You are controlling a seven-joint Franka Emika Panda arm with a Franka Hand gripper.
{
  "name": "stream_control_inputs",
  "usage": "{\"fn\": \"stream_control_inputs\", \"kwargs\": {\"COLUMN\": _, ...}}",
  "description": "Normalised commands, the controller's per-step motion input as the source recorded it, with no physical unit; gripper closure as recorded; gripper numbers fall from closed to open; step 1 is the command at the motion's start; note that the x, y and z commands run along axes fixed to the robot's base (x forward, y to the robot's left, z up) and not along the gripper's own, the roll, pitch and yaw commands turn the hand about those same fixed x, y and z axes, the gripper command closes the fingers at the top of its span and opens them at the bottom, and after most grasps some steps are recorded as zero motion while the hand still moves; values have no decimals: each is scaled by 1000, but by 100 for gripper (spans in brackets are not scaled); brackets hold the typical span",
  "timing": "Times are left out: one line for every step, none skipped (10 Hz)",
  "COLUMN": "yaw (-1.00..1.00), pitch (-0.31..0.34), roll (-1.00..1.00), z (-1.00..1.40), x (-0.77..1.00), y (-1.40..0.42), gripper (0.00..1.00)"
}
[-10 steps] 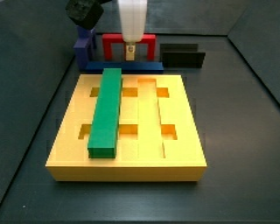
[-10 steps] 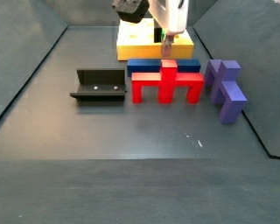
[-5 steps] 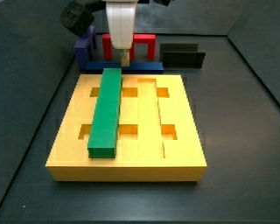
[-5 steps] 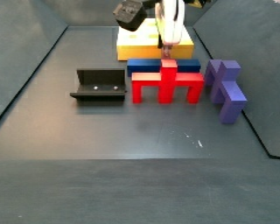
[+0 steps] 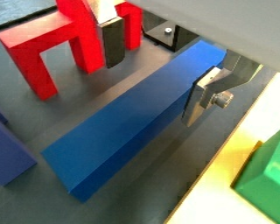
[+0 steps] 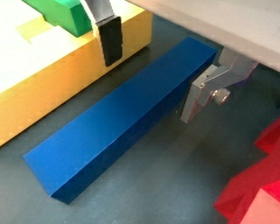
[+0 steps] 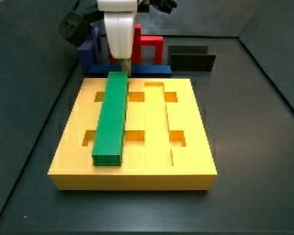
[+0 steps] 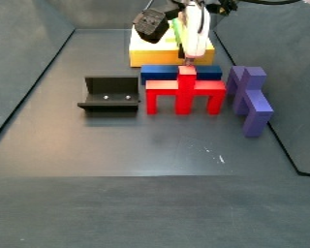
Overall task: Pick up the blue object. Move up. Move to above the board. Insert the blue object.
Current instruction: Pick up the blue object.
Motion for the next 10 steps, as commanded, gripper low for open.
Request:
{"fn": "stream_control_inputs", "kwargs": {"yaw": -20, "pitch": 0, "roll": 14, "z": -286, "x": 0, "y": 0, "gripper": 0}}
{"fn": "stream_control_inputs", "kwargs": {"yaw": -14, "pitch": 0, "roll": 0, "z": -283, "x": 0, "y": 0, "gripper": 0}}
{"fn": "stream_control_inputs", "kwargs": {"yaw": -9, "pitch": 0, "roll": 0, "z": -240, "x": 0, "y": 0, "gripper": 0}}
{"fn": "stream_control_inputs", "kwargs": {"yaw": -17, "pitch": 3, "roll": 0, "z": -174, "x": 43, "y": 0, "gripper": 0}}
{"fn": "stream_control_inputs", "kwargs": {"yaw": -26, "pitch": 21, "roll": 0, "z": -111, "x": 37, "y": 0, "gripper": 0}}
{"fn": "stream_control_inputs", "kwargs": {"yaw": -49, "pitch": 29, "roll": 7, "z": -57, "x": 23, "y": 0, "gripper": 0}}
{"fn": "stream_control_inputs", "kwargs": {"yaw": -126, "pitch": 61, "roll": 51, "z": -94, "x": 66, "y": 0, "gripper": 0}}
{"fn": "stream_control_inputs", "kwargs": {"yaw": -109, "pitch": 70, "roll": 59, "z": -74, "x": 54, "y": 0, "gripper": 0}}
{"fn": "stream_control_inputs", "kwargs": {"yaw": -89, "pitch": 44, "roll": 56, "z": -66, "x": 9, "y": 0, "gripper": 0}}
{"fn": "stream_control_inputs", "kwargs": {"yaw": -69, "pitch": 34, "roll": 40, "z": -94, "x": 17, "y": 0, "gripper": 0}}
